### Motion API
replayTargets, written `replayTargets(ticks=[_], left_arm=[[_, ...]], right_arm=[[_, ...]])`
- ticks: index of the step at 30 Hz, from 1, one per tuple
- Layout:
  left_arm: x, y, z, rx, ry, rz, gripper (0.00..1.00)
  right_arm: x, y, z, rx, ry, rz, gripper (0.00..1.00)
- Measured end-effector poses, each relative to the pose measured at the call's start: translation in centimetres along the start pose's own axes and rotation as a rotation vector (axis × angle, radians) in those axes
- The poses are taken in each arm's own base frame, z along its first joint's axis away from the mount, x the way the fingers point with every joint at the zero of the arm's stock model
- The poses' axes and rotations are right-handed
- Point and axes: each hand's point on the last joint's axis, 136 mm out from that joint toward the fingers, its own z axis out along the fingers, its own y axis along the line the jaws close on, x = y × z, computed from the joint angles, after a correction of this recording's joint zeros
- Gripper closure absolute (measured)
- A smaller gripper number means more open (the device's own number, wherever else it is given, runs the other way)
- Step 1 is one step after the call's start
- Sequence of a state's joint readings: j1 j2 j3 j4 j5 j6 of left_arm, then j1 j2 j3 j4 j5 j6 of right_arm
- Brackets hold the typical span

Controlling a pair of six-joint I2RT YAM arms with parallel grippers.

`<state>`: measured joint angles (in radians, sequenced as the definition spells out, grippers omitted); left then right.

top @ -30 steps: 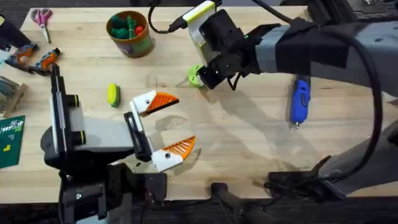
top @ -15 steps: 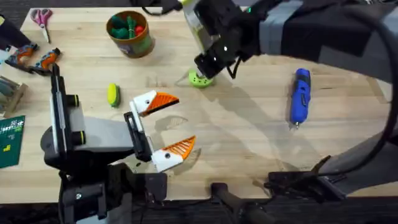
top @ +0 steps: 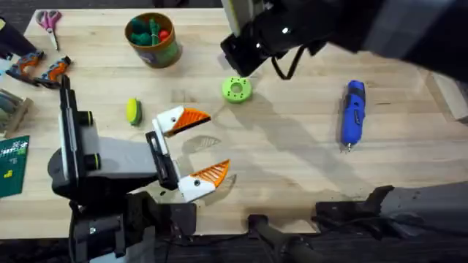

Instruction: Pick up the gripper from the table and insert it into the empty holder that is missing its gripper. Then pick up a screw, insert it into the mounting hole, and use the screwdriver to tighten it. Finally, clean up the table by picking up the vegetable and placing it into the bucket.

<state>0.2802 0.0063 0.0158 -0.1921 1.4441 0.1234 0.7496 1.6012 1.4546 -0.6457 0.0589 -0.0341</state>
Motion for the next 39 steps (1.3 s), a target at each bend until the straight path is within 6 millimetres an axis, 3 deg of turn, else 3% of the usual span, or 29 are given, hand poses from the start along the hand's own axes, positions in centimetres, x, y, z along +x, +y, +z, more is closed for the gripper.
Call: replayTargets(ticks=[6,11,25,34,39], left_arm=[[0.0,0.0,0.0,0.000,0.000,0.000,0.015],[0.0,0.0,0.0,0.000,0.000,0.000,0.015],[0.0,0.0,0.0,0.000,0.000,0.000,0.015],[0.0,0.0,0.0,0.000,0.000,0.000,0.015],[0.0,0.0,0.0,0.000,0.000,0.000,0.015]], right_arm=[[-2.1,3.1,-4.0,-0.049,-0.015,-0.059,0.995],[-4.0,6.4,-6.1,-0.100,-0.050,-0.117,0.995],[-3.1,14.7,-6.1,-0.224,0.055,-0.266,0.995],[-2.1,17.0,-6.7,-0.281,0.076,-0.300,0.995],[-1.6,17.3,-6.0,-0.277,0.102,-0.310,0.995]])
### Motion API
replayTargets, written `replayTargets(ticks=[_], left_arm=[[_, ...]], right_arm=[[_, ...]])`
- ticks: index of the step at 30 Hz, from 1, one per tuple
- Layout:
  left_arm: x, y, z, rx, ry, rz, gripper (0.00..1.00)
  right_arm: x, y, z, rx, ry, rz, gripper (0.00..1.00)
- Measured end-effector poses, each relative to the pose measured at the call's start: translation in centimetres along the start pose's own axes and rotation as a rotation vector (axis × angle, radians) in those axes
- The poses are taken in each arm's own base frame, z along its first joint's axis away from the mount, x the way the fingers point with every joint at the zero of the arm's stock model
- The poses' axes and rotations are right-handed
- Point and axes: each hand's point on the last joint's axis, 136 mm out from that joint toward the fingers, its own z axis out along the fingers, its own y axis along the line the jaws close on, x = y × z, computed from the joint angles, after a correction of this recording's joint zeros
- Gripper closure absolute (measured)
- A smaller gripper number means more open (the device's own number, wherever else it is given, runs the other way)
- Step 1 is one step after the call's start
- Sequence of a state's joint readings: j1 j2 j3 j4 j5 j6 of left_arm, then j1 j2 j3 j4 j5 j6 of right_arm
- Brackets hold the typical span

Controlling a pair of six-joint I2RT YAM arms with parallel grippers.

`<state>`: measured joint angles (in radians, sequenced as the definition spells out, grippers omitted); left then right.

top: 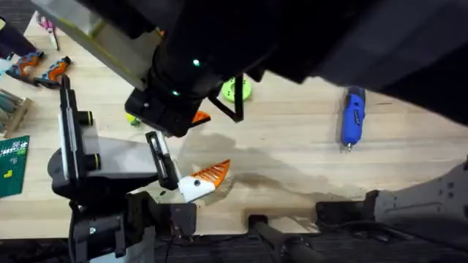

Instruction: Pick up the gripper from the table and insert it into the empty holder that is missing its gripper. Then pick up a screw, insert it into the mounting hole, and use the screwdriver to tighten it. Finally, clean up the table by picking up the vegetable and placing it into the bucket.

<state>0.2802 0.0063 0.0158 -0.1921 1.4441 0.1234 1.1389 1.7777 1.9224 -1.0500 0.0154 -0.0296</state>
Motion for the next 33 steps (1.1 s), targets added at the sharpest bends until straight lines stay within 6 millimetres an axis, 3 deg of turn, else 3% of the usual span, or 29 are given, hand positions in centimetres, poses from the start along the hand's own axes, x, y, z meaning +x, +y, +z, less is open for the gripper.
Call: replayTargets(ticks=[6,26,33], left_arm=[[0.0,0.0,0.0,0.000,0.000,0.000,0.015],[0.0,0.0,0.0,0.000,0.000,0.000,0.015],[0.0,0.0,0.0,0.000,0.000,0.000,0.015]], right_arm=[[0.4,-0.3,1.2,0.018,0.033,0.001,0.995],[0.9,-0.9,1.3,0.027,0.052,0.011,0.995],[1.2,-0.9,2.4,0.026,0.077,0.011,0.995]])
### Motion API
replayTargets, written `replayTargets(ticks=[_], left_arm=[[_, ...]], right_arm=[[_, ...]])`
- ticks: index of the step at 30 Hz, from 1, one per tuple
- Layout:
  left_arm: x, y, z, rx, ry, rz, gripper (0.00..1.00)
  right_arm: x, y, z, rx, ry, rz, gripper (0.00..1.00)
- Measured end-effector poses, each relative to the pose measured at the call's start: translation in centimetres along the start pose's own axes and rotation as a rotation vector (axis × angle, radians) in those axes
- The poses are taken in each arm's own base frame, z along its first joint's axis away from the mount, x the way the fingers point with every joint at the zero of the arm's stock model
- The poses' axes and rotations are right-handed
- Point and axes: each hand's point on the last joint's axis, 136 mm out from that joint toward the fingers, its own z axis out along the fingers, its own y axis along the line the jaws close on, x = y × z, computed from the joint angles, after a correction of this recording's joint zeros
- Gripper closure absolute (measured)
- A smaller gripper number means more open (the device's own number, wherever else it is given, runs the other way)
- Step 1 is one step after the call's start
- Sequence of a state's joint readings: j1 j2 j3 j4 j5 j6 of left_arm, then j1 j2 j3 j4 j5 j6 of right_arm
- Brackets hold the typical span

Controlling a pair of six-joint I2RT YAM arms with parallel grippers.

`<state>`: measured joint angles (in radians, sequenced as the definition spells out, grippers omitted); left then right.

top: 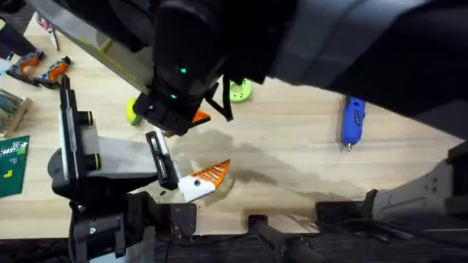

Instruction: Pick up the gripper from the table and insert it into the empty holder that is missing its gripper. Then pick up a screw, insert it into the mounting hole, and use the screwdriver to tighten it. Finally, clean up the table by picking up the vegetable and placing it into the bucket.

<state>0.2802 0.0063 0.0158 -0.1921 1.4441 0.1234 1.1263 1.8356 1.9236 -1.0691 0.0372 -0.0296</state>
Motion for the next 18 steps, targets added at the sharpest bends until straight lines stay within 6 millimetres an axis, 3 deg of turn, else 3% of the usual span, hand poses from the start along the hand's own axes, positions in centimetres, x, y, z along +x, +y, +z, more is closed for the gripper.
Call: replayTargets(ticks=[18], left_arm=[[0.00,0.00,0.00,0.000,0.000,0.000,0.015]], right_arm=[[0.11,0.00,0.32,0.000,0.009,0.000,0.995]])
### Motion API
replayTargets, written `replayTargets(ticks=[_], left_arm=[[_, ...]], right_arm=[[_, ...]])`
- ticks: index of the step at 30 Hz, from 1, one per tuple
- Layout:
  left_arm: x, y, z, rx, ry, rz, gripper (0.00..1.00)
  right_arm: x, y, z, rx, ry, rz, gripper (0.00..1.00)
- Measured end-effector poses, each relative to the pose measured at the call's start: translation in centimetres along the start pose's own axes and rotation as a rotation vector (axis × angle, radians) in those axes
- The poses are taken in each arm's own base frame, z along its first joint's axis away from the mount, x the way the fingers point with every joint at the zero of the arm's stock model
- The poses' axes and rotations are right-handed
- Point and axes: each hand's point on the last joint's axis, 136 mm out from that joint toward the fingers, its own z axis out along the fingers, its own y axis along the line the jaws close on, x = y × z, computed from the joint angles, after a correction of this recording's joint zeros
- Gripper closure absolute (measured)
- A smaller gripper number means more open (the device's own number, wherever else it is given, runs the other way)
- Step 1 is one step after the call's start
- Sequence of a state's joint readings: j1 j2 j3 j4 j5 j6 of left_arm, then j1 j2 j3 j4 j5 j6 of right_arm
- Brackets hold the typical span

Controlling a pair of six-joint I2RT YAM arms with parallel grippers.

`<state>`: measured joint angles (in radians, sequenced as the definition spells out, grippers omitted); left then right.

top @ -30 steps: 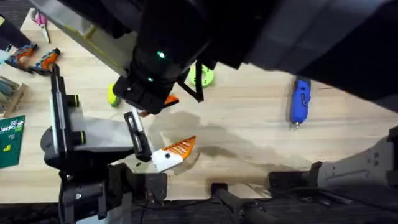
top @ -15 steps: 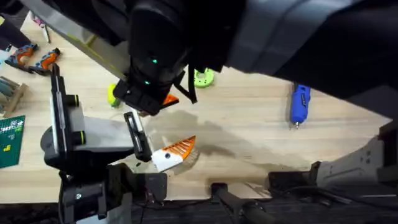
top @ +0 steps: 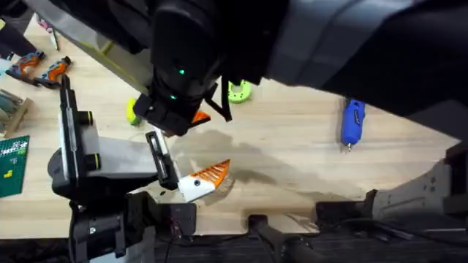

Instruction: Pick up the gripper from the table and insert it into the empty holder that is missing its gripper. Then pick up a screw, insert it into the mounting hole, and use the screwdriver to tighten it. Finally, clean up the table by picking up the vegetable and placing it into the bucket.

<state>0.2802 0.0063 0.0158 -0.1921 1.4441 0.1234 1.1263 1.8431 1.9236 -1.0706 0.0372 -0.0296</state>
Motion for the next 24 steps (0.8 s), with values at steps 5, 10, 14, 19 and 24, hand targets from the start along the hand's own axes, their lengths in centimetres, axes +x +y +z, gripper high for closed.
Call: replayTargets(ticks=[5,10,14,19,24], left_arm=[[0.00,0.00,0.00,0.000,0.000,0.000,0.015],[0.00,0.00,0.00,0.000,0.000,0.000,0.015],[0.00,0.00,0.00,0.000,0.000,0.000,0.015],[0.00,-0.01,0.00,0.000,0.000,0.000,0.015],[0.00,-0.01,0.00,0.000,0.000,0.000,0.015]], right_arm=[[0.02,0.00,0.08,0.000,0.002,0.000,0.995],[0.05,0.00,0.07,0.000,0.004,0.000,0.995],[0.06,0.00,0.07,0.000,0.004,0.007,0.995],[0.05,0.00,0.08,0.000,0.004,0.010,0.995],[0.06,0.24,0.08,-0.014,0.004,0.020,0.995]])
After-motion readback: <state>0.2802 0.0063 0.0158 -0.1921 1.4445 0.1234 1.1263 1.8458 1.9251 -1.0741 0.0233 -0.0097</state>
